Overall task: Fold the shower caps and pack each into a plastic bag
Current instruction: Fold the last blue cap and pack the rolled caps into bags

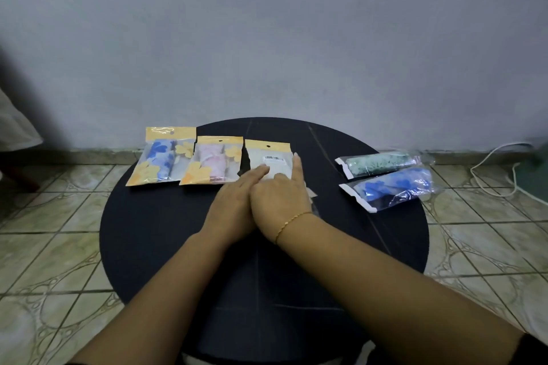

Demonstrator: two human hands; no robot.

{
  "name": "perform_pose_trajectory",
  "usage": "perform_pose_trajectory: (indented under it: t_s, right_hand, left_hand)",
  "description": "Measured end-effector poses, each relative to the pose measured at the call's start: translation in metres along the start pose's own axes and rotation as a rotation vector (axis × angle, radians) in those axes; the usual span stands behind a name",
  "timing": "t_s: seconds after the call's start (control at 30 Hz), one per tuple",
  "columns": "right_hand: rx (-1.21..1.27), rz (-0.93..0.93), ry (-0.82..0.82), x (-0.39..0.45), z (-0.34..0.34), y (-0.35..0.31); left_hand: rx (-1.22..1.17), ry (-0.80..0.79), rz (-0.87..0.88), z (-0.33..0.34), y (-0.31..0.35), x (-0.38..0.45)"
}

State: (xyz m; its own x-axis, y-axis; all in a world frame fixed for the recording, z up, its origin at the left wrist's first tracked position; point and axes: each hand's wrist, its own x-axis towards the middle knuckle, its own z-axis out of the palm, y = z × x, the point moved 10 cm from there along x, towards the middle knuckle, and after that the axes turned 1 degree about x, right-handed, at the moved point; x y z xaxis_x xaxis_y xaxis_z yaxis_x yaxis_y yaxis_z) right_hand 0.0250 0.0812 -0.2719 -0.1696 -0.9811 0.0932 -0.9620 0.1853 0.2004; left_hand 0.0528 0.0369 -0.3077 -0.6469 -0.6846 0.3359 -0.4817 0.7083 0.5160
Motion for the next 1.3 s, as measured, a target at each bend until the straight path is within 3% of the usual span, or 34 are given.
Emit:
perform_pose_trajectory:
  t_s: [0.07,0.2,0.37,0.53,0.67,0.73,0.83,0.93,1.0,1.17,1.3]
  right_hand:
    - [0.223,-0.024,0.009,-0.012,-0.007,0.000]
    - [0.743,0.022,0.216,-0.037,-0.029,0.050]
    - [0.620,0.144,0.222,-0.057,0.013,0.122]
    - [0.469,0.024,0.140,-0.068,0.042,0.123]
    - [0.540,-0.126,0.389,-0.083,0.023,0.104]
    - [0.534,-0.208,0.525,-0.095,0.010,0.096]
    - [0.494,-0.323,0.572,-0.108,0.011,0.086]
    - [0.467,-0.365,0.514,-0.113,0.023,0.085]
    - [0.497,-0.344,0.437,-0.111,0.030,0.088]
    - [0.710,-0.046,0.111,-0.099,0.056,0.111]
    - [0.797,0.109,-0.012,-0.095,0.070,0.120]
  left_hand:
    - [-0.092,0.065,-0.048,-0.014,0.000,-0.011]
    - [0.003,0.158,-0.049,-0.026,0.003,-0.027]
    - [-0.167,0.093,-0.079,-0.022,-0.003,-0.039]
    - [-0.299,0.070,-0.096,-0.022,0.006,-0.052]
    - [-0.368,0.097,-0.083,-0.024,0.017,-0.062]
    - [-0.226,0.114,0.015,-0.025,0.028,-0.067]
    - [-0.003,0.157,0.232,-0.027,0.048,-0.074]
    - [0.114,0.138,0.337,-0.027,0.050,-0.080]
    - [0.095,0.077,0.286,-0.022,0.042,-0.081]
    - [-0.271,-0.077,-0.172,-0.009,0.005,-0.078]
    - [-0.436,-0.079,-0.353,-0.007,-0.001,-0.077]
